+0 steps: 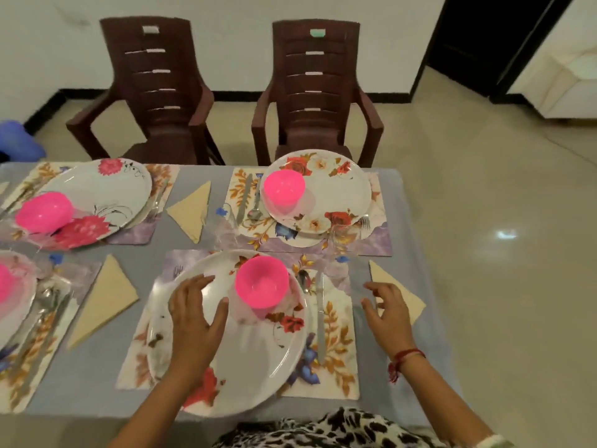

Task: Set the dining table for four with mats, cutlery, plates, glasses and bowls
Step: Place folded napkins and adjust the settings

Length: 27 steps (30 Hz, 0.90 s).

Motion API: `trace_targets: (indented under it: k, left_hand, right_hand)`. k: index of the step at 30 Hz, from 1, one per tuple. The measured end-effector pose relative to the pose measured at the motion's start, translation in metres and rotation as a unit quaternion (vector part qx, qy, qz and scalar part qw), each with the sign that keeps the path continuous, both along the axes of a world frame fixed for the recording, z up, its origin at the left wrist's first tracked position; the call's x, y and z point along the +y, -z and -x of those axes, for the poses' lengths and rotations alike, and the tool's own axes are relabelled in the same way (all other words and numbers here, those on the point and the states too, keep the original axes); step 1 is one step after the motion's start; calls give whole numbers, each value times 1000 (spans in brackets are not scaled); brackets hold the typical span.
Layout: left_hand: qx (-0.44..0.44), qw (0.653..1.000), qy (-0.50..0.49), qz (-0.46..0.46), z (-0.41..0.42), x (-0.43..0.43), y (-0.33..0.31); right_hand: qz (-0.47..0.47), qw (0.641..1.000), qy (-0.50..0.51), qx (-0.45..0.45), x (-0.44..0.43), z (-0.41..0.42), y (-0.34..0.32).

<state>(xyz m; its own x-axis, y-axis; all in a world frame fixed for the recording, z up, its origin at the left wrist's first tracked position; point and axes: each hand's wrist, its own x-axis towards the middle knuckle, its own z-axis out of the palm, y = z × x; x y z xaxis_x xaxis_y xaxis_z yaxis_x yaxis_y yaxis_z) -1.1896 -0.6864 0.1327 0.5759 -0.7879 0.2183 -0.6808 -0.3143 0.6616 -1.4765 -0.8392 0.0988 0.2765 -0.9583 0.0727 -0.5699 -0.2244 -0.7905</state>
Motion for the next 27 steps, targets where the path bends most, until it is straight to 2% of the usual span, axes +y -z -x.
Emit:
trace_targets:
  k: [5,8,12,14,16,18,22,27]
  left_hand:
    - [-23,999,-31,-10,53,8,-2]
    - [-55,998,-19,-31,82,14,1]
    - [-79,995,25,-52,99,18,17]
    - [-66,996,17,-55,100,18,22]
    - [-60,997,5,-56,95,18,23]
    - [-56,997,-7,-54,90,21,26]
    - [-42,998,-10,-46,86,33,36]
    - [-47,998,4,-49,89,44,42]
  right_hand:
    - [-40,994,-99,2,1,2,12]
    - [-10,977,-202,70,4,-7,7]
    - [101,888,-367,260,11,-24,23]
    - [107,855,-385,332,11,-26,28]
    - [100,838,-387,372,13,-23,28]
    - [73,836,-404,365,17,-18,27]
    - [80,862,-359,348,34,-4,34]
    - [66,861,-365,349,34,-1,30]
